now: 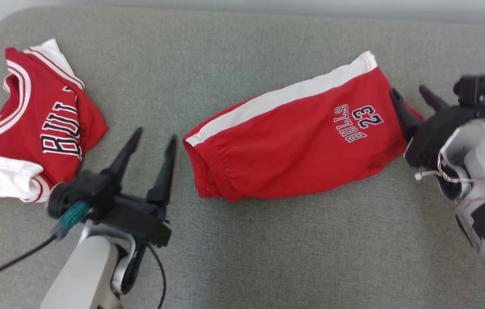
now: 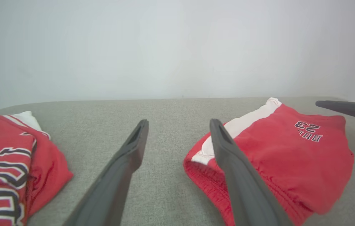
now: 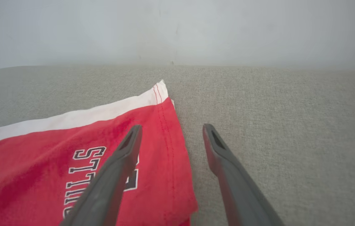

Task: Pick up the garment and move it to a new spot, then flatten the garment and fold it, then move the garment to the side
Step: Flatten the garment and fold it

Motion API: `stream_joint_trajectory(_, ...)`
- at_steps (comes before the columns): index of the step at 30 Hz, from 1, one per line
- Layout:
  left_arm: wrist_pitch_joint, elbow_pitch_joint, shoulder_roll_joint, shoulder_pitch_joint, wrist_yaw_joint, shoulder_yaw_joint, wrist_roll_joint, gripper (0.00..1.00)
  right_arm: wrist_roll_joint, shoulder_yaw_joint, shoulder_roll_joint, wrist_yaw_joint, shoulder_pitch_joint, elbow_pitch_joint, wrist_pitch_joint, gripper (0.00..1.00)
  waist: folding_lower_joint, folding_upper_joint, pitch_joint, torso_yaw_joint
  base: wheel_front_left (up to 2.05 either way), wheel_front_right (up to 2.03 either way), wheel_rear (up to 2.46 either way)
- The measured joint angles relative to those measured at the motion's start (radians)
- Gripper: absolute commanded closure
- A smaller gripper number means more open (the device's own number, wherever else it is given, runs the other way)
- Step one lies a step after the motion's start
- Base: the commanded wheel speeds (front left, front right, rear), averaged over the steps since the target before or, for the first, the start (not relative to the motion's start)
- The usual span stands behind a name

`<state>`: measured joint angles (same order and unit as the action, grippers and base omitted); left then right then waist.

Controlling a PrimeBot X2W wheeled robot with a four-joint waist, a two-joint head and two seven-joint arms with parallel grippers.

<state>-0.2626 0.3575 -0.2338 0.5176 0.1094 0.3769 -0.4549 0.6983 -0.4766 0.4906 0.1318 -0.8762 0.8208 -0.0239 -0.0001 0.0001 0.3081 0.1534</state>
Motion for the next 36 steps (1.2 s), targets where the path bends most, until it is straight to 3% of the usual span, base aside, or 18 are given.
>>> stream_joint_trajectory(9,0.000,-0.177,0.070,-0.192,-0.022,-0.230,0.168,0.00,0.065,-0.012,0.009,0.000,0.088,0.031,0.041,0.00,0.0000,-0.0001,-0.046,0.002,0.00,0.00,0.00)
stream_joint_trajectory(21,0.000,-0.212,0.142,-0.314,0.007,-0.344,0.246,0.00,0.088,-0.026,-0.037,0.000,0.099,0.145,0.059,0.00,0.0000,-0.0001,-0.057,0.033,0.00,0.00,0.00)
stream_joint_trajectory(22,0.000,-0.212,0.146,-0.316,0.008,-0.346,0.253,0.00,0.094,-0.029,-0.041,0.000,0.098,0.152,0.058,0.58,0.0000,-0.0001,-0.059,0.035,0.00,0.00,0.00)
stream_joint_trajectory(23,0.000,-0.211,0.150,-0.319,0.013,-0.346,0.260,0.00,0.095,-0.031,-0.043,0.000,0.097,0.157,0.058,0.87,0.0000,-0.0001,-0.061,0.037,0.00,0.00,0.00)
stream_joint_trajectory(24,0.000,-0.211,0.153,-0.324,0.014,-0.347,0.267,0.00,0.101,-0.032,-0.046,0.000,0.097,0.161,0.058,1.00,0.0000,-0.0001,-0.065,0.038,0.00,0.00,0.00)
stream_joint_trajectory(30,0.000,-0.201,0.161,-0.337,0.015,-0.366,0.281,0.00,0.143,-0.045,-0.058,0.000,0.127,0.149,0.070,1.00,0.0001,-0.0001,-0.091,0.031,0.00,0.00,0.00)
stream_joint_trajectory(36,0.000,-0.197,0.164,-0.368,0.021,-0.374,0.294,0.00,0.210,-0.052,-0.022,0.000,0.224,0.073,0.097,1.00,0.0001,-0.0001,-0.122,0.006,0.00,0.00,0.00)
